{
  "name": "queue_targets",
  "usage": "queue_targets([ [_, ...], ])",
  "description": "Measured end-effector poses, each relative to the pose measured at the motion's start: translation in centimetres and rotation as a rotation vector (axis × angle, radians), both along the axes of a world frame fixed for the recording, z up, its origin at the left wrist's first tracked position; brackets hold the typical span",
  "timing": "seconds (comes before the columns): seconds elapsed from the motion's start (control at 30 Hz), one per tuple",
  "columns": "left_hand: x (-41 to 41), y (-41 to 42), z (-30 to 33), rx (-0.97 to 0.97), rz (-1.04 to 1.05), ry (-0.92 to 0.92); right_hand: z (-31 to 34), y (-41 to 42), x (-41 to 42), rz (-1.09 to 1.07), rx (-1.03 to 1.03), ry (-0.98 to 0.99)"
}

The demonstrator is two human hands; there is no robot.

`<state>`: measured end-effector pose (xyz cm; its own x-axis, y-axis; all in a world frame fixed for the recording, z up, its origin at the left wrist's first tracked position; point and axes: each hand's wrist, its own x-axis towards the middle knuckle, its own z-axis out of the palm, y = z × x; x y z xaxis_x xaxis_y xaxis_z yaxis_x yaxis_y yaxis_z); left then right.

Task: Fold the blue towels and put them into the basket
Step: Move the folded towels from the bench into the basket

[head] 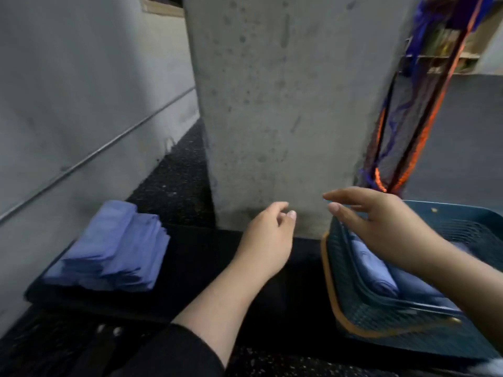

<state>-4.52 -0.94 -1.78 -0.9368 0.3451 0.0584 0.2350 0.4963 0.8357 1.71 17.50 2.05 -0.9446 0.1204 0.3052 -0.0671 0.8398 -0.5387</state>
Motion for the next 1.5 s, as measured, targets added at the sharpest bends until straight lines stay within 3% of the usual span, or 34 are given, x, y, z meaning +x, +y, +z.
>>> queue_targets([
  [0.17,-2.1,-10.1,-0.4,-0.02,0.231,0.114,0.3,-10.0,-3.1,0.117,-0.203,0.02],
  [0.4,-3.0,-24.8,-2.3,0.047,0.622,0.251,-4.7,-21.6,-7.8,0.254,-0.274,-0.188],
  [0.5,-4.9,-29.4,-4.1,-0.034,0.738,0.207,-7.3,-25.8,-10.2,0.259,-0.358,-0.291],
  [0.73,-8.8,-31.6,-6.2,-0.215,0.689,-0.088,-12.1,-32.1,-14.9,0.154,-0.562,-0.442],
  [1.1,-10.9,-32.1,-8.1,-0.174,0.622,-0.197,-14.6,-35.8,-19.3,-0.103,-0.917,-0.573],
  [1.5,-10.7,-32.3,-7.5,0.033,0.781,-0.237,-13.7,-36.7,-18.7,-0.128,-0.754,-0.333],
])
